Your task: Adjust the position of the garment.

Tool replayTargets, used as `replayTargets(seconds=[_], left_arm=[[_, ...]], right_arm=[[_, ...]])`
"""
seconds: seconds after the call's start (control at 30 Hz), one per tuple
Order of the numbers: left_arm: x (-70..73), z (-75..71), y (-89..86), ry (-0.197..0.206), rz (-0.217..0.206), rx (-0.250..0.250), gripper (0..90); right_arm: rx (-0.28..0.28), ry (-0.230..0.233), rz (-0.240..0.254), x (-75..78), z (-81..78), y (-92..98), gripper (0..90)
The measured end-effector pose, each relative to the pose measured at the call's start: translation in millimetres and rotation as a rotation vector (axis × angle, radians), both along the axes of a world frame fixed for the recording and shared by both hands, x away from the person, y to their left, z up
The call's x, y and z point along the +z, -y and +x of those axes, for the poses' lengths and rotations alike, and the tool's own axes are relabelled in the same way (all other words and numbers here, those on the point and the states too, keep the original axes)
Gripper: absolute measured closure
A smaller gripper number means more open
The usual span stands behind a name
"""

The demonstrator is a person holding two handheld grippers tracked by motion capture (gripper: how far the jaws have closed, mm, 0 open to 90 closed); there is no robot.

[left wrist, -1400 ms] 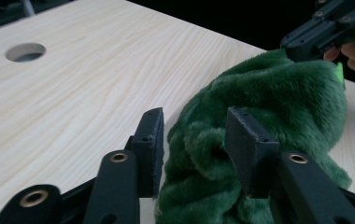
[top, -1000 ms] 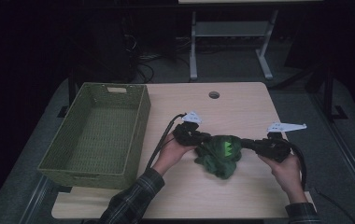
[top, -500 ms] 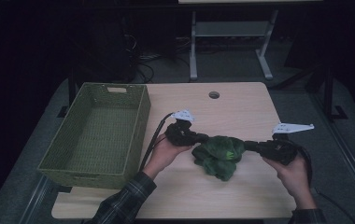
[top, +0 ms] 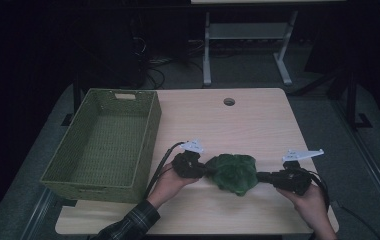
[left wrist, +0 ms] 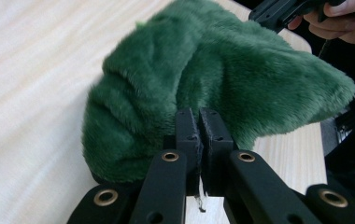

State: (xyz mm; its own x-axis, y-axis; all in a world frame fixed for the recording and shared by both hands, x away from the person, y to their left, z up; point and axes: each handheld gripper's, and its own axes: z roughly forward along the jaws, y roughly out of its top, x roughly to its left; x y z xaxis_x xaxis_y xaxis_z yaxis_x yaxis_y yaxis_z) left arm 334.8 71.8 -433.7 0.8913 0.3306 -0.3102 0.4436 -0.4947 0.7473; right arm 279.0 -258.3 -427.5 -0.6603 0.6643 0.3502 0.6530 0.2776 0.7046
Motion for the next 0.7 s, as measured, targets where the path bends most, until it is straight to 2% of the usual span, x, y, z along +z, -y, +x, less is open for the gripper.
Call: replayTargets(seconds=[0.13,0.2,0.3,0.37,0.43,0.5,0.57,0.67,0.7], left_arm=[[-9.7,-0.9,6.1,0.024,0.059,-0.005,87.4],[-16.5,0.6,9.3,0.052,0.107,-0.007,87.4],[-22.1,4.5,10.9,0.06,0.115,0.002,87.6],[-21.4,3.9,13.0,0.106,0.144,0.0,87.5],[-21.5,0.8,17.4,0.183,0.19,-0.012,87.5],[-20.4,-1.1,20.8,0.231,0.223,-0.01,87.5],[-20.6,1.5,20.6,0.242,0.231,0.001,87.4],[-23.1,8.5,17.6,0.226,0.212,0.039,86.8],[-23.1,10.1,17.3,0.219,0.214,0.048,86.5]], right_arm=[[-0.002,-0.02,-0.045,-16.1,1.4,-5.3,87.0],[0.001,-0.034,-0.07,-23.4,3.5,-7.7,87.2],[0.0,-0.038,-0.109,-31.7,5.4,-11.8,87.6],[-0.002,-0.032,-0.127,-34.7,5.4,-15.0,87.9],[-0.004,-0.029,-0.147,-37.1,5.2,-18.9,88.0],[0.008,-0.029,-0.156,-40.6,4.7,-23.9,88.1],[0.028,-0.009,-0.163,-41.9,1.6,-29.1,88.1],[0.061,-0.015,-0.152,-42.2,-2.0,-34.5,88.1],[0.075,-0.004,-0.147,-43.1,-2.4,-36.3,88.1]])
